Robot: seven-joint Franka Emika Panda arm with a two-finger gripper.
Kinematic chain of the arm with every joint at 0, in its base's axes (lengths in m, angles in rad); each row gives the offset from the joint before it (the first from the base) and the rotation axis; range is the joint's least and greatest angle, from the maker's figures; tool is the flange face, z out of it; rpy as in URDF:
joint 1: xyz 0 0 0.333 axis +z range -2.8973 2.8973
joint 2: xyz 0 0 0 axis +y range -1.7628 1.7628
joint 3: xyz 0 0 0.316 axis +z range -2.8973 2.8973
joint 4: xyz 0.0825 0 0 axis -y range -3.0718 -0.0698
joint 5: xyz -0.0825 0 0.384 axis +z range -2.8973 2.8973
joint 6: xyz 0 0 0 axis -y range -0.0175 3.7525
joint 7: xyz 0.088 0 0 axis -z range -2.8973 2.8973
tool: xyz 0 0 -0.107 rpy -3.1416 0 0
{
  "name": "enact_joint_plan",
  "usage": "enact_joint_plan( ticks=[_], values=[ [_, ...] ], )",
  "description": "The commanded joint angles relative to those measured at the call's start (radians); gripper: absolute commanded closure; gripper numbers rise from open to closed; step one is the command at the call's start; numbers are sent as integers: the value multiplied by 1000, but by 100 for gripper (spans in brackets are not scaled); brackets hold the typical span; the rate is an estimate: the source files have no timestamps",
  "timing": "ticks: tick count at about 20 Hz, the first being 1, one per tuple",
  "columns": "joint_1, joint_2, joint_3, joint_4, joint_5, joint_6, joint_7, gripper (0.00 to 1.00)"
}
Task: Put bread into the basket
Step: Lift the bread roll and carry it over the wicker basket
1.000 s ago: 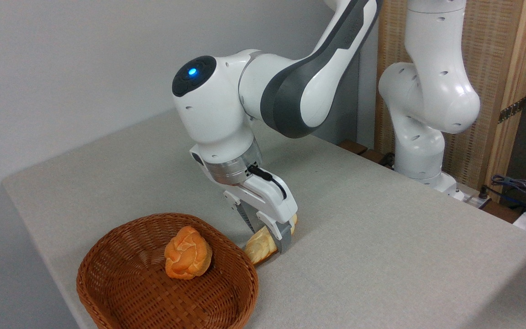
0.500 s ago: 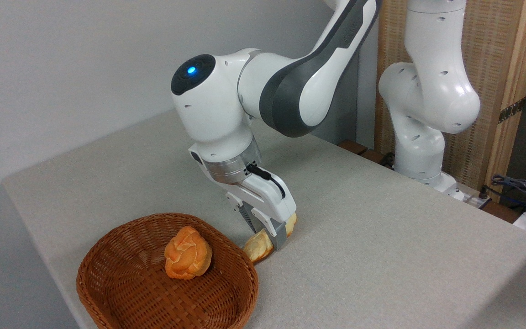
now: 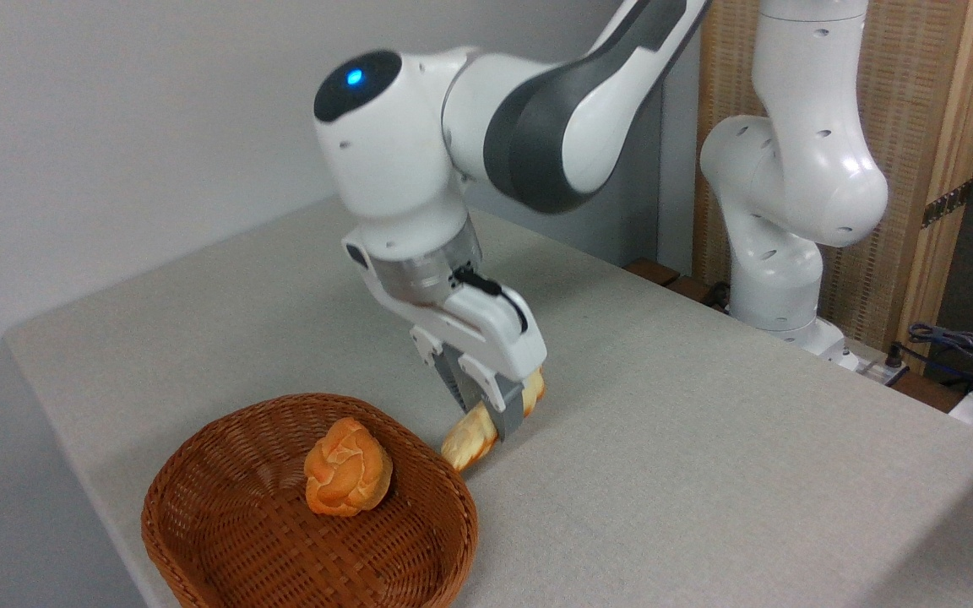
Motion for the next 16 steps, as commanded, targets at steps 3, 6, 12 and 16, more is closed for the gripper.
enact_joint_plan(
  ticks=[3,6,12,16],
  values=[
    [-3,-111,-13,42,-7,-132,18,62],
    [-3,-120,-19,127,-67,-126,14,56],
    [-3,-62,-17,153,-82,147,15,55],
    [-1,-12,-14,153,-81,314,15,51]
  ],
)
